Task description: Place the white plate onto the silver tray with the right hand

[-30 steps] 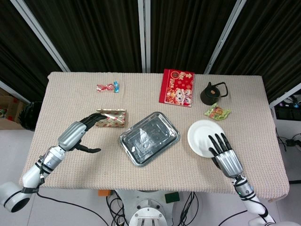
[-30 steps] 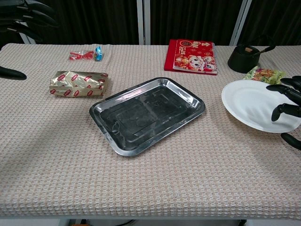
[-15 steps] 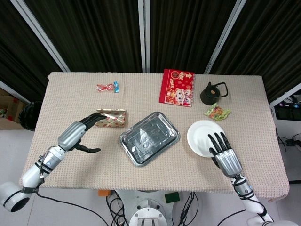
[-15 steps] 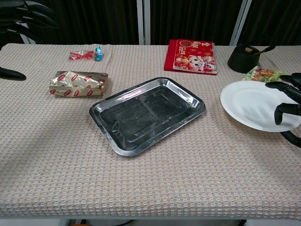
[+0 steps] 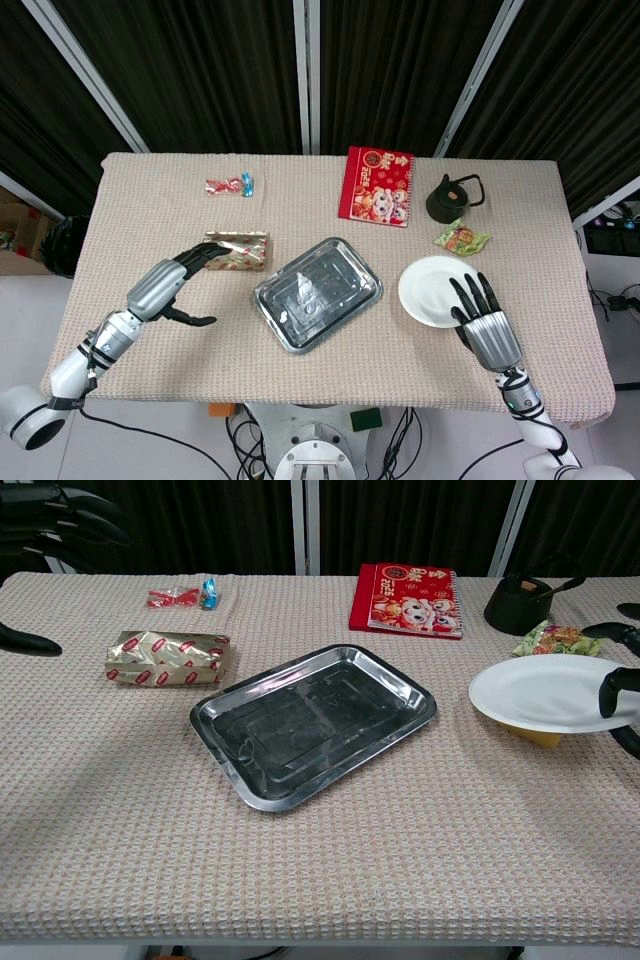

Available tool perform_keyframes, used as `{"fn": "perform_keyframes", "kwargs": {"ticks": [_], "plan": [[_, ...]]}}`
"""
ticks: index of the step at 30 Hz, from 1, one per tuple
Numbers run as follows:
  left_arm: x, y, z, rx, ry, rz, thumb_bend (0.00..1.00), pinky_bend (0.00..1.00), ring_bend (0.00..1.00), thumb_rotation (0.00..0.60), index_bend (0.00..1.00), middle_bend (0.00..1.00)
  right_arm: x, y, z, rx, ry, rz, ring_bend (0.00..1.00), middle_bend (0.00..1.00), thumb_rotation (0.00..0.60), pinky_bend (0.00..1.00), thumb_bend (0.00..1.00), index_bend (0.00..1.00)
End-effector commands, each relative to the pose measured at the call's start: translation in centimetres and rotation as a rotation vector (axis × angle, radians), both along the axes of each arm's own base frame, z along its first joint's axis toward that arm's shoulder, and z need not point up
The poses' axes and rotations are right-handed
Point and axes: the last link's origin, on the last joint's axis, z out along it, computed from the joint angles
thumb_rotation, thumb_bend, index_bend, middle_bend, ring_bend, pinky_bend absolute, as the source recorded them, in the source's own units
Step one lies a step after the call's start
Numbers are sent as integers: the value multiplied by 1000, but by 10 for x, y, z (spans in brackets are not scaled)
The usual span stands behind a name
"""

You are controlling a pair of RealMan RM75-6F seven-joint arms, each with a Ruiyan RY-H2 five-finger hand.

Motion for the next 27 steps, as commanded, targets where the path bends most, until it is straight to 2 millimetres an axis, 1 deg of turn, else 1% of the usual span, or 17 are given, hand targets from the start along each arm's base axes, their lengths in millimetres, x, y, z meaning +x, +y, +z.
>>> {"fn": "perform_keyframes", "kwargs": {"ticks": [1,10,15,20,24,27], "plan": [[1,0,0,0,0,-2,63,188,74,600,111,131,4,-6,6,-45,-20,16,0,139,600,0,481,750],[1,1,0,-2,4,0,63,188,74,600,111,131,15,-26,21,-127,-50,63,0,165,600,0,500,841],[1,1,0,-4,7,2,64,188,74,600,111,131,26,-37,31,-170,-63,107,0,172,600,0,506,872],[1,1,0,-2,6,2,64,188,74,600,111,131,35,-44,37,-195,-68,146,0,188,600,0,520,888],[0,1,2,3,3,3,63,188,74,600,111,131,48,-50,38,-197,-60,195,0,194,600,0,525,895],[-1,1,6,13,-4,5,63,188,74,600,111,131,66,-58,34,-191,-59,252,0,194,600,0,524,898]]}}
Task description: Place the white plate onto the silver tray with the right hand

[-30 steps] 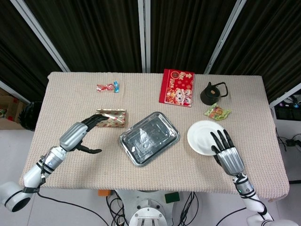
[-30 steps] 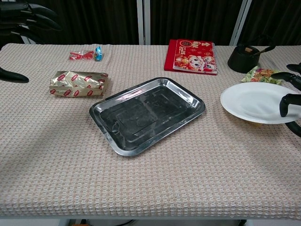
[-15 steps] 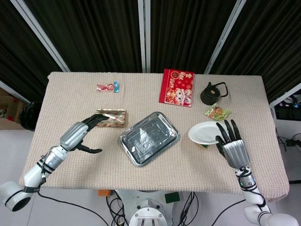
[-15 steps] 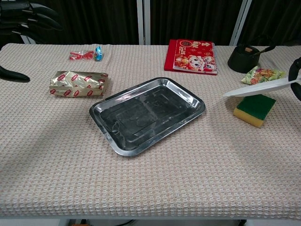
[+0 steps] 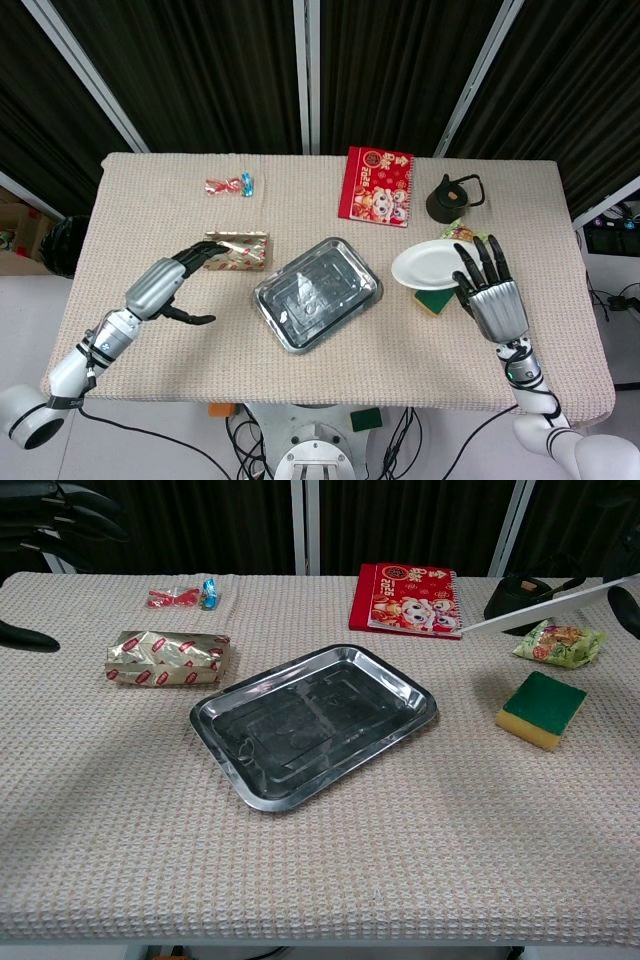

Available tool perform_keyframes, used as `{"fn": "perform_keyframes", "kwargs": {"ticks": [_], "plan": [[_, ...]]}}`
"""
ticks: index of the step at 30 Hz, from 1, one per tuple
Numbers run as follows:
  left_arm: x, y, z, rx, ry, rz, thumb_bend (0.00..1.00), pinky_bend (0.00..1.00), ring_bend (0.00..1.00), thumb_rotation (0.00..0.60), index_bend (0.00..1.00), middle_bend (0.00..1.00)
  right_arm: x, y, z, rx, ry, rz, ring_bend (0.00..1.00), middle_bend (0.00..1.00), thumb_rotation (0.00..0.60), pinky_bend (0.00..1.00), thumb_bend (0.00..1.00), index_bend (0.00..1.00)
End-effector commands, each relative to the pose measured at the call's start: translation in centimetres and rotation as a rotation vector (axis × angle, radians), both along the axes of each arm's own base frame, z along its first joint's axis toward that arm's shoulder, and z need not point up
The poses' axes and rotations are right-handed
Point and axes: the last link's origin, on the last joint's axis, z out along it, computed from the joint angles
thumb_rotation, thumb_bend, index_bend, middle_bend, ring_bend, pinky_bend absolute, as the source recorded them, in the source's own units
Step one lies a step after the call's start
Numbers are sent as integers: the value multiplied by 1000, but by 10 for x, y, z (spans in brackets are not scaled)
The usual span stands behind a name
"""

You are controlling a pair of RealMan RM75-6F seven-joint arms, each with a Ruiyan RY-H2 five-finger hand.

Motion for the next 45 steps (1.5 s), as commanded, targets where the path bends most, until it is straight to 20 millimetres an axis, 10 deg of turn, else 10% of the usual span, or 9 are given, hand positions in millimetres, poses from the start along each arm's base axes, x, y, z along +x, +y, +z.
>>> {"fn": "perform_keyframes", "kwargs": {"ticks": [1,21,45], "plan": [[-1,0,4,9,-6,2,63,188,74,600,111,131,20,-7,-5,6,8,62,0,194,600,0,525,898],[-20,0,46,112,-38,40,64,187,75,600,117,137,158,-40,-102,167,77,269,0,195,600,0,543,918],[-27,5,46,105,-37,52,63,187,75,600,117,137,134,-40,-130,228,164,215,0,194,600,0,542,920]]}}
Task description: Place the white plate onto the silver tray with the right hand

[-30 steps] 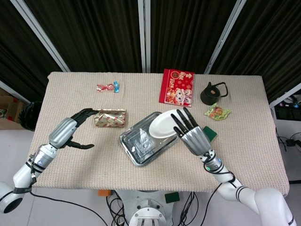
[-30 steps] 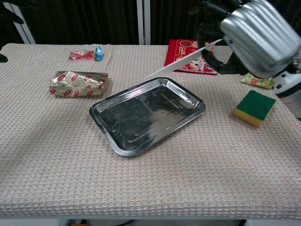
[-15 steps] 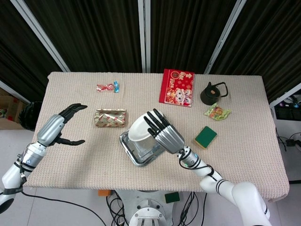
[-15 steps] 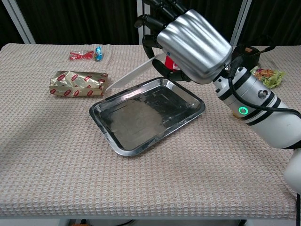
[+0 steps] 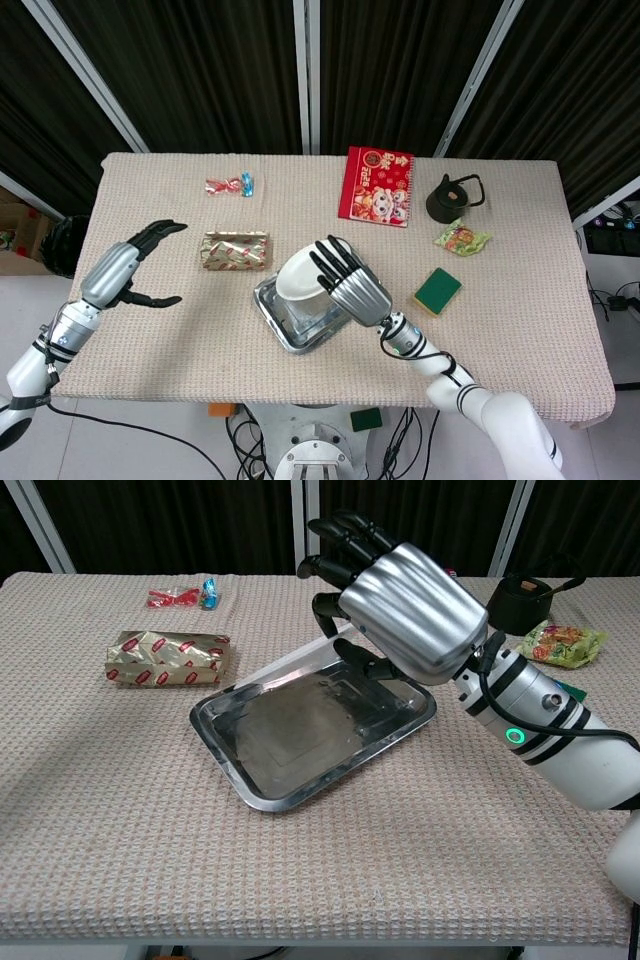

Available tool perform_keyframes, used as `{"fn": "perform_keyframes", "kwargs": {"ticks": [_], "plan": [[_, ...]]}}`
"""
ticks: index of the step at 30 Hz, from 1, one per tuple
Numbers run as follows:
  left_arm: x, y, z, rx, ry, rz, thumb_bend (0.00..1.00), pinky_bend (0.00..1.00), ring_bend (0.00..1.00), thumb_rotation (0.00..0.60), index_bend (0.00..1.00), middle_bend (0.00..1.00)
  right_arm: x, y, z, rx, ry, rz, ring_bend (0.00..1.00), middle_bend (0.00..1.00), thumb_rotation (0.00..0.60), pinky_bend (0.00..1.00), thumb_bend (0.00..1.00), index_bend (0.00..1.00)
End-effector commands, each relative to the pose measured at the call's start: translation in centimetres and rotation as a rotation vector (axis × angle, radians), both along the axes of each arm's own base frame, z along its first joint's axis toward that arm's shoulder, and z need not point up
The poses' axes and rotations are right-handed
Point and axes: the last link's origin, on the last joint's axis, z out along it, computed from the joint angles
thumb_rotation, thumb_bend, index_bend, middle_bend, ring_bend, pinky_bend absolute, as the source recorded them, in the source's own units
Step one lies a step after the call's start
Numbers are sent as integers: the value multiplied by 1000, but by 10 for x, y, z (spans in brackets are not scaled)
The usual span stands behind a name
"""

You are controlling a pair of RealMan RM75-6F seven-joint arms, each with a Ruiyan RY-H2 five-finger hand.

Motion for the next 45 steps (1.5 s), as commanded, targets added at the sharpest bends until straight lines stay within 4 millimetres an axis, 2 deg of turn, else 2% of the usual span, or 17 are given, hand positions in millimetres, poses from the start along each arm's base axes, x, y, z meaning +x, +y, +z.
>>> {"fn": "perform_keyframes", "kwargs": {"ticks": [1,17,33,35,38,40,45], "plan": [[1,-1,-1,-1,4,-4,63,187,74,600,117,137,-9,6,-2,13,15,-2,0,194,600,0,542,920],[3,-3,-9,-28,-1,-3,64,187,74,600,117,137,-44,29,-11,77,69,-47,0,199,600,0,505,908],[2,-6,-14,-33,4,-5,63,187,74,600,117,137,-55,45,-20,118,85,-64,0,186,600,0,491,885],[2,-6,-14,-34,4,-7,63,187,74,600,117,137,-56,44,-20,118,91,-71,0,182,600,0,486,853],[3,-6,-14,-32,3,-9,63,187,74,600,116,137,-57,42,-22,126,104,-84,0,170,600,0,474,740],[3,-6,-14,-31,5,-10,63,187,74,600,117,137,-57,41,-23,130,113,-89,0,159,600,0,450,623],[2,-6,-13,-31,6,-6,63,187,74,600,117,137,-59,40,-26,160,118,-123,0,115,600,0,357,406]]}}
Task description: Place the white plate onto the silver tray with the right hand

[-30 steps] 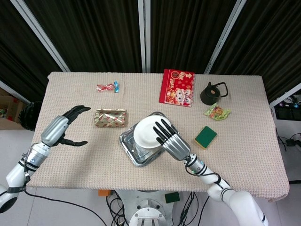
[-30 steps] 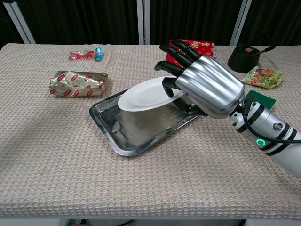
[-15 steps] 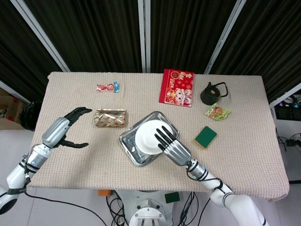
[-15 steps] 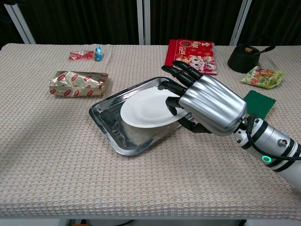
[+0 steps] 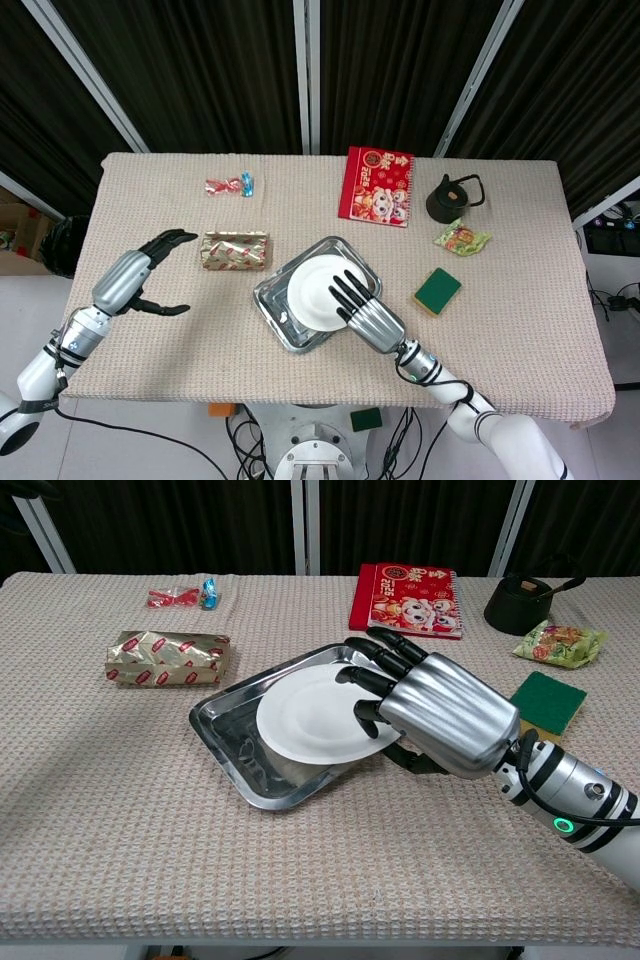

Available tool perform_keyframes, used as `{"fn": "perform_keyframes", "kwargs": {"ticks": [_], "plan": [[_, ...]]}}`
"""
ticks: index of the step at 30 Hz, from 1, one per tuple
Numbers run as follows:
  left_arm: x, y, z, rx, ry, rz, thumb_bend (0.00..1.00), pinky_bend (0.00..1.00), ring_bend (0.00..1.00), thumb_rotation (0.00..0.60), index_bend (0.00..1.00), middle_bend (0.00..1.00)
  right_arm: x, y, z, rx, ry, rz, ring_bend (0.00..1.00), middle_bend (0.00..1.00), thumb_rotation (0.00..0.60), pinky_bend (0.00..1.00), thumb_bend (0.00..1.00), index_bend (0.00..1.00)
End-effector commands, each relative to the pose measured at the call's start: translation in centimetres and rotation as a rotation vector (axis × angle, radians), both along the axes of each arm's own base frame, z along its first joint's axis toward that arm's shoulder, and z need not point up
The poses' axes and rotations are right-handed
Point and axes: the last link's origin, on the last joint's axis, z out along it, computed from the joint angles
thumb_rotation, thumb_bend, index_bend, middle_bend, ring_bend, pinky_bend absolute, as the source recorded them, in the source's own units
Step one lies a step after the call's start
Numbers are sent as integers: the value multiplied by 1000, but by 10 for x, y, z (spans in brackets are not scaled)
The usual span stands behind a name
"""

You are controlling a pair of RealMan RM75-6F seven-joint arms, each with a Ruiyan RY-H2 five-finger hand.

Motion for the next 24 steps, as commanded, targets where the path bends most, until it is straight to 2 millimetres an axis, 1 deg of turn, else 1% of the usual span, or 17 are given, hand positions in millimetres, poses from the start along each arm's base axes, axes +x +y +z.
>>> {"fn": "perform_keyframes", "kwargs": {"ticks": [1,4,7,10,13,17,21,24], "plan": [[0,0,0,-2,1,1,63,187,74,600,117,137,-1,-1,0,11,2,-17,0,104,600,0,343,361],[-1,-1,0,-2,2,0,63,187,75,600,116,137,0,-2,2,15,-2,-18,0,69,600,0,319,214],[0,-1,0,-1,-2,-1,63,187,74,600,117,137,0,-2,4,16,-10,-16,0,39,600,0,301,89],[0,-1,1,-1,-4,-4,63,187,74,600,116,137,0,-1,6,22,-13,-15,0,22,600,0,286,21],[1,-2,1,-2,-4,-6,63,187,74,600,117,137,-3,1,8,38,-6,-24,0,7,600,0,252,1],[1,-2,2,-3,-3,-4,63,187,74,600,117,137,-4,1,18,64,-7,-28,0,0,600,0,201,0],[4,-1,3,0,-5,-7,63,187,74,600,117,137,-1,1,34,78,-8,-41,0,0,600,0,176,0],[6,-2,4,5,-8,-12,63,187,74,600,116,137,0,8,51,77,-17,-38,0,0,600,0,176,0]]}}
